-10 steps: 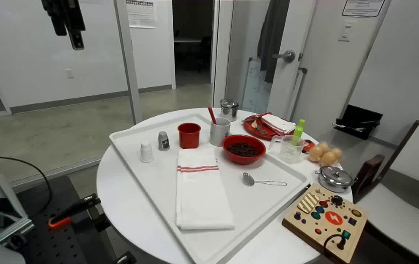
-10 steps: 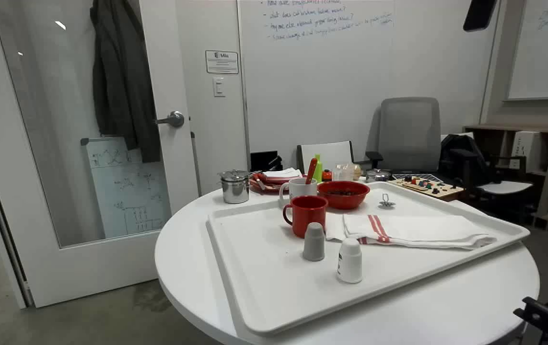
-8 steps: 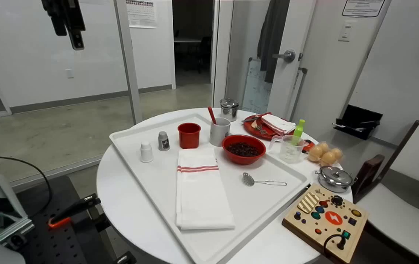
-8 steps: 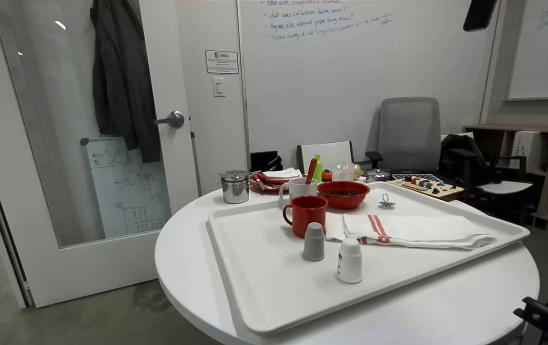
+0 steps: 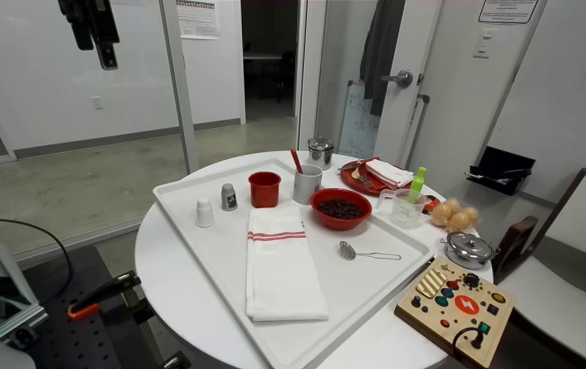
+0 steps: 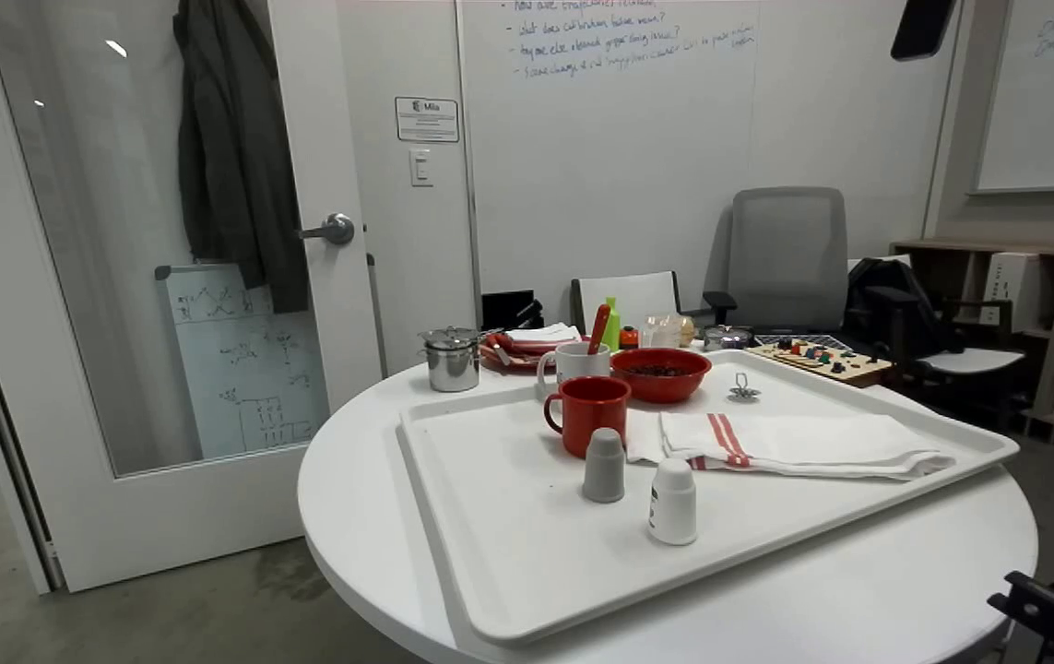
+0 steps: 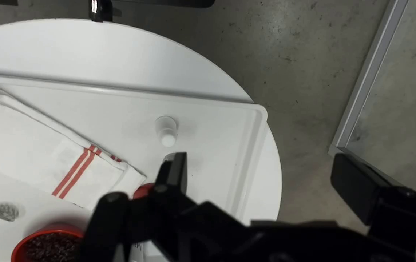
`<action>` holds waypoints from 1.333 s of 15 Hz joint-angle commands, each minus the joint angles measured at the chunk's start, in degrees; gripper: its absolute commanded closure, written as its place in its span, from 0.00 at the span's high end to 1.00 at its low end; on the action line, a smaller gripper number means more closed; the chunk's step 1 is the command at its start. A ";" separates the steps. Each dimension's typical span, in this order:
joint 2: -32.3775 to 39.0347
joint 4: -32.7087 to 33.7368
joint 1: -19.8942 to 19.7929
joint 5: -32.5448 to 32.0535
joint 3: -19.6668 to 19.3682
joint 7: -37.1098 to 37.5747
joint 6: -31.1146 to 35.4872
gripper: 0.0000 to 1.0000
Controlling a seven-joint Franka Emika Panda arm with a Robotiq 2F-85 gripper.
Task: Put the salt and pepper shaker in the red mug and use the spoon to mix the contents of the red bowl
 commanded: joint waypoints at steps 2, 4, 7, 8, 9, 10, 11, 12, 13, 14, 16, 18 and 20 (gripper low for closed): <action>0.63 0.03 -1.29 -0.52 1.19 -0.12 0.43 1.00; 2.37 0.11 -2.31 -2.12 2.18 0.17 0.94 1.00; 5.58 -0.15 -3.55 -4.07 3.68 0.37 2.00 1.00; 7.07 -0.43 -3.65 -4.56 3.98 0.01 2.91 1.00; 8.37 -0.65 -3.70 -5.14 4.36 -0.17 4.06 1.00; 9.84 -1.07 -3.65 -5.93 4.87 -0.48 5.73 1.00; 11.60 -1.39 -3.56 -6.76 5.16 -0.85 7.38 1.00; 13.37 -1.70 -3.25 -7.42 5.36 -1.04 8.68 1.00; 14.85 -1.90 -3.01 -8.13 5.91 -0.53 9.61 1.00; 16.50 -2.03 -2.76 -8.69 6.12 -0.41 10.41 1.00; 19.98 -2.10 -2.09 -9.37 6.44 -0.35 11.46 1.00; 23.04 -2.25 -1.40 -9.58 6.64 -0.48 12.44 1.00; 26.02 -2.27 -0.92 -10.05 6.75 -0.86 13.49 1.00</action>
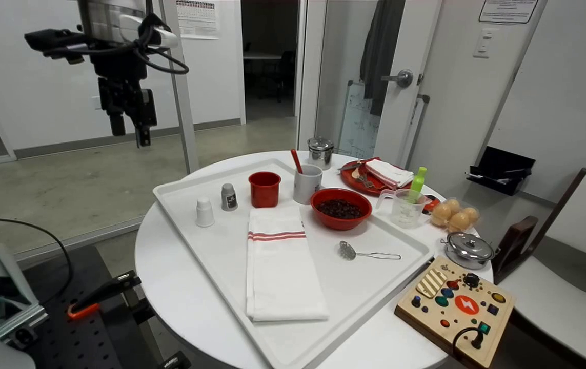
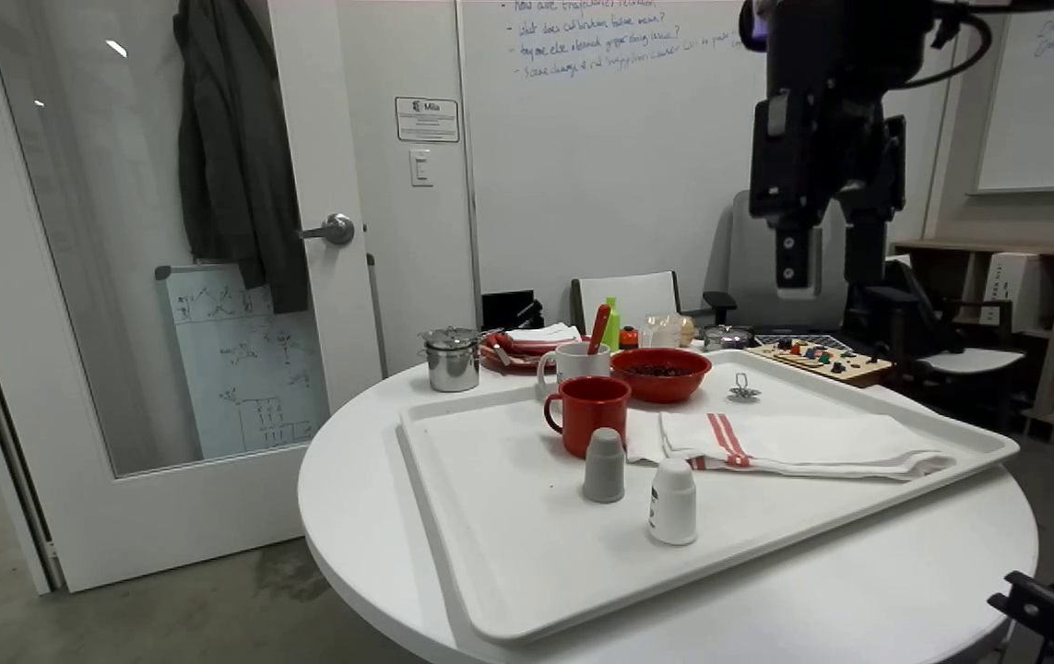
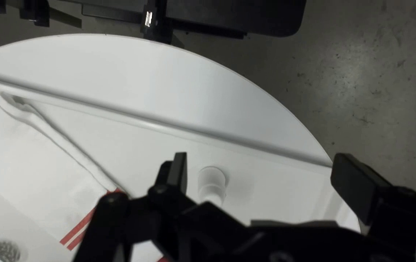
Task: Put the salt and pepper shaker in the red mug and use the spoon to mix the contents of the red bowl
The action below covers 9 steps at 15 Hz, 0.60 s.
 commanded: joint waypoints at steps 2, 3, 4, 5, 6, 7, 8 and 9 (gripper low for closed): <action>7.98 0.96 1.04 -2.60 -0.04 -0.35 3.14 1.00; 9.40 1.17 0.86 -3.26 -0.11 -0.14 3.82 1.00; 10.61 1.46 0.44 -4.30 -0.20 0.21 4.93 1.00; 11.41 1.81 0.12 -5.44 -0.31 0.55 5.95 1.00; 11.33 2.45 -0.31 -6.73 -0.48 1.47 6.18 1.00; 9.47 0.46 1.12 -4.52 -0.99 0.44 5.21 1.00; 10.11 0.91 0.84 -5.25 -1.12 0.54 5.67 1.00; 10.48 1.31 0.65 -5.57 -1.24 0.53 5.76 1.00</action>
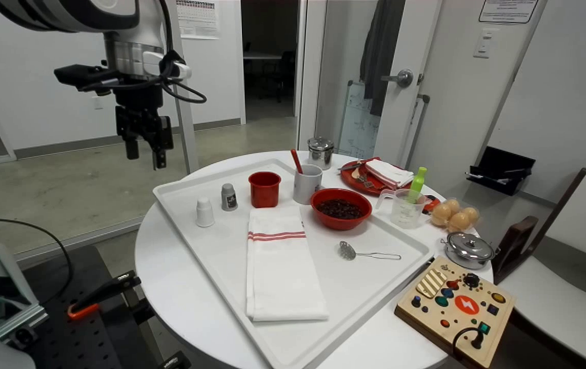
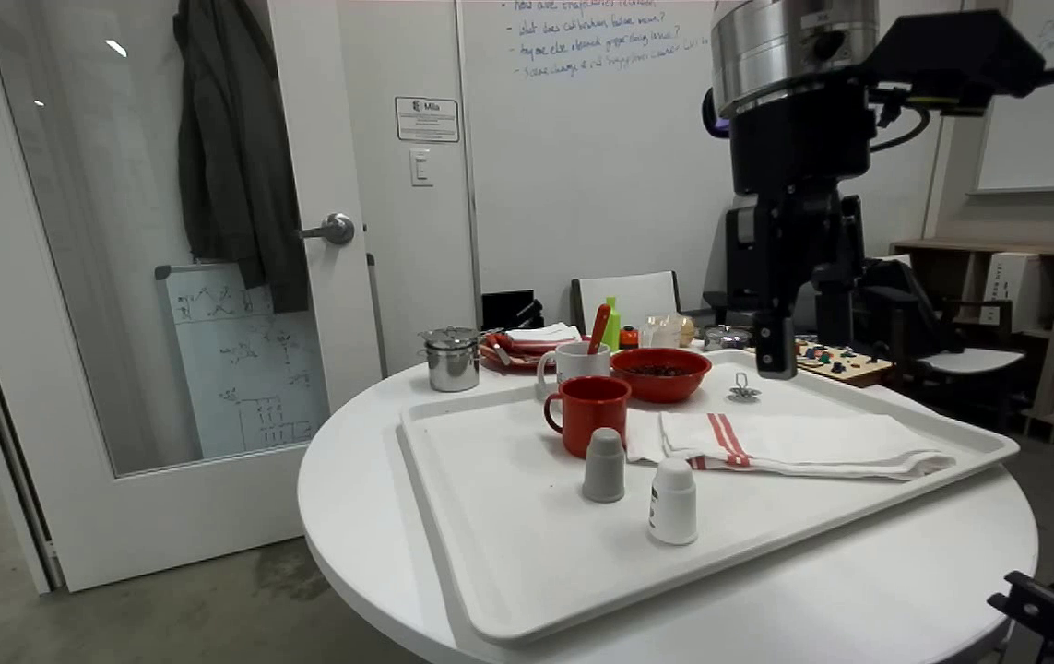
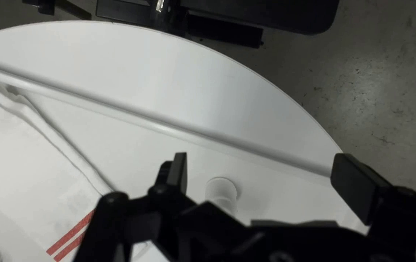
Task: Put the salt and pepper shaker in the red mug and use the spoon to mix the contents of the red bowl
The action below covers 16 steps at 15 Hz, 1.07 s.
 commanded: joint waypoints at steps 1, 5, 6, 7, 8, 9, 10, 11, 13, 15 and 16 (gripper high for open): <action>0.18 0.30 0.82 -0.41 -0.96 0.23 -0.12 1.00; -0.51 -3.09 0.30 -1.27 -0.53 2.70 4.41 1.00; 0.23 -3.58 0.21 -1.15 -0.53 2.99 6.46 1.00; 1.23 -4.20 -0.13 -2.15 -0.16 3.94 9.40 1.00; 2.12 -4.66 -0.35 -3.01 0.08 4.50 11.94 1.00; 2.94 -5.26 -0.70 -4.39 0.38 5.35 14.85 1.00; 3.88 -5.59 -1.13 -6.19 0.65 6.37 17.33 1.00; 5.14 -5.71 -1.61 -8.10 0.84 7.39 19.57 1.00; 7.49 -5.55 -2.54 -12.10 1.09 9.40 23.30 1.00; 9.73 -4.14 -2.50 -15.27 1.46 11.13 24.65 1.00; 10.64 -3.44 -2.40 -16.59 1.53 11.87 24.93 1.00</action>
